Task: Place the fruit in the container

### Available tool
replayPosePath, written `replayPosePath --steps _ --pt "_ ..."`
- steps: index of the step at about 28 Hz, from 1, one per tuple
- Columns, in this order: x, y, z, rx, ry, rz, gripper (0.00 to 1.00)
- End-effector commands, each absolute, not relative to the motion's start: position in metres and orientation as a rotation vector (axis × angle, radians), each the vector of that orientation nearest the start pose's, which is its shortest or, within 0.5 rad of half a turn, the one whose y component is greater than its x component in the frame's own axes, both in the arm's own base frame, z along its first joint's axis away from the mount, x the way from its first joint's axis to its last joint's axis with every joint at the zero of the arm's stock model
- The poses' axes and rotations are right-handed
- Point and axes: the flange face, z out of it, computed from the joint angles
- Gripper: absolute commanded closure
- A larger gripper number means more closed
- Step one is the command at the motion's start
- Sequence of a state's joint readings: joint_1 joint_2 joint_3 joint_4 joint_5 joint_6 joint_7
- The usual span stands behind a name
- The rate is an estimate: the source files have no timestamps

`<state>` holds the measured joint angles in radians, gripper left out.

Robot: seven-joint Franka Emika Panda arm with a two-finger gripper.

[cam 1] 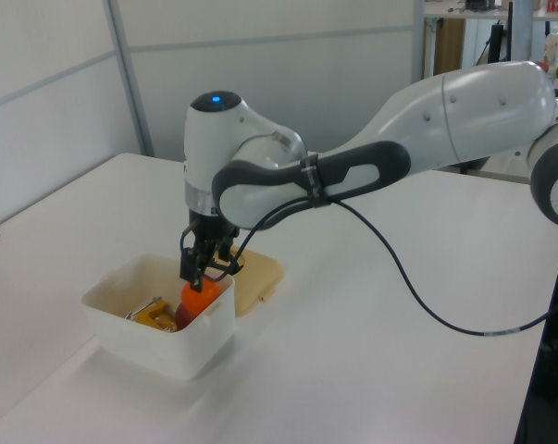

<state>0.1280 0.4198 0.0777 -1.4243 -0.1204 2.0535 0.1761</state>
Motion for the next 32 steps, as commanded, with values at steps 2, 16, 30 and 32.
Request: replayPosePath --steps 2,16,30,32 --pt "0.654 0.103 0.519 -3.220 -0.232 -0.095 0.00" --pt "0.610 -0.011 0.555 -3.158 -0.440 0.229 0.00" --pt "0.617 -0.056 0.534 -3.142 -0.289 0.166 0.00" --pt "0.617 -0.060 0.534 -3.143 -0.277 0.166 0.00"
